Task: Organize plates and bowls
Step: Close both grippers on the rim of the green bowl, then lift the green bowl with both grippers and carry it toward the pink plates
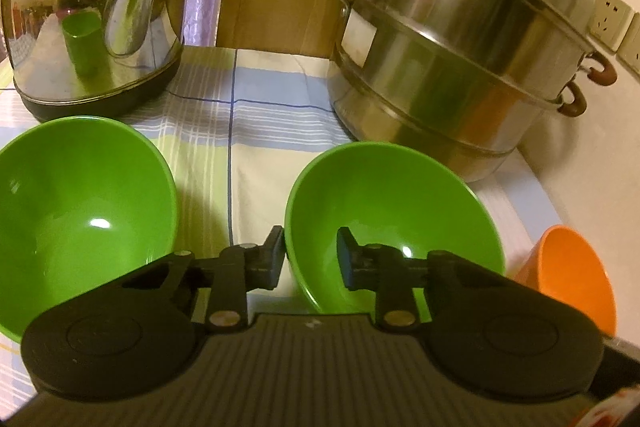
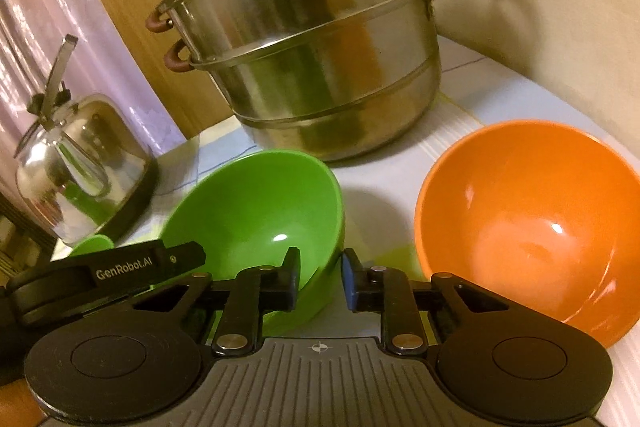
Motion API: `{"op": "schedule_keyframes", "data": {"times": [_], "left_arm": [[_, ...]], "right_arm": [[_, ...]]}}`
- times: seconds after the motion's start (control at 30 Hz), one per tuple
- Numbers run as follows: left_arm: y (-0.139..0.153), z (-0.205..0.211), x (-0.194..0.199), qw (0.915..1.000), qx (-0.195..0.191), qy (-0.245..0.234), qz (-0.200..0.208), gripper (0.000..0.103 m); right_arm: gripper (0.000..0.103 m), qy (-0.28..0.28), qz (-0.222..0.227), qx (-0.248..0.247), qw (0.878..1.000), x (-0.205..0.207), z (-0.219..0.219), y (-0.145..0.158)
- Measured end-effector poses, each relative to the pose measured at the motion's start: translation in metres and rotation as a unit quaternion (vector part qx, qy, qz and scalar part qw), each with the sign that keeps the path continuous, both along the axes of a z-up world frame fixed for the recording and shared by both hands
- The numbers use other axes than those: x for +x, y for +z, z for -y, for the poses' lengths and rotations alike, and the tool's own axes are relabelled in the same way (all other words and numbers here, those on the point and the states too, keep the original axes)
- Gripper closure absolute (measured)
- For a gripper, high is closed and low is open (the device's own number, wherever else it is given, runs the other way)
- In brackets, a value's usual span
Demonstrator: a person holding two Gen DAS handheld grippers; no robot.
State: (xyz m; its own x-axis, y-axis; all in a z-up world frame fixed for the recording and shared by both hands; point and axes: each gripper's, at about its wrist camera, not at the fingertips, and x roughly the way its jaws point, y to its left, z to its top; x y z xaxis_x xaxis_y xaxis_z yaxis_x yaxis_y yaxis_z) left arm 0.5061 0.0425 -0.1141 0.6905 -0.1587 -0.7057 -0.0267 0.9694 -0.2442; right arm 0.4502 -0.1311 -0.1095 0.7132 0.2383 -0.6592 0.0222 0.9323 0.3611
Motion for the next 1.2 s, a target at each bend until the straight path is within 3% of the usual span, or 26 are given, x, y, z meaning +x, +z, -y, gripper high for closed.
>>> {"op": "schedule_keyframes", "data": {"times": [0.2,0.6,0.9,1.2], "left_arm": [[0.001,-0.001,-0.002,0.9999,0.009,0.000,-0.006,0.090],[0.004,-0.007,-0.054,0.9995,0.010,0.001,-0.029,0.091],[0.009,-0.019,-0.125,0.9993,-0.002,-0.002,-0.036,0.091],[0.008,0.002,-0.195,0.9986,-0.011,-0.022,-0.047,0.091]], "right_arm": [[0.084,-0.002,-0.002,-0.014,1.000,0.004,-0.001,-0.001],[0.089,0.013,-0.027,-0.021,0.999,-0.019,0.005,0.010],[0.090,0.031,-0.043,-0.024,0.998,-0.080,0.017,0.015],[0.090,0.033,-0.051,-0.035,0.998,-0.153,0.050,0.014]]}}
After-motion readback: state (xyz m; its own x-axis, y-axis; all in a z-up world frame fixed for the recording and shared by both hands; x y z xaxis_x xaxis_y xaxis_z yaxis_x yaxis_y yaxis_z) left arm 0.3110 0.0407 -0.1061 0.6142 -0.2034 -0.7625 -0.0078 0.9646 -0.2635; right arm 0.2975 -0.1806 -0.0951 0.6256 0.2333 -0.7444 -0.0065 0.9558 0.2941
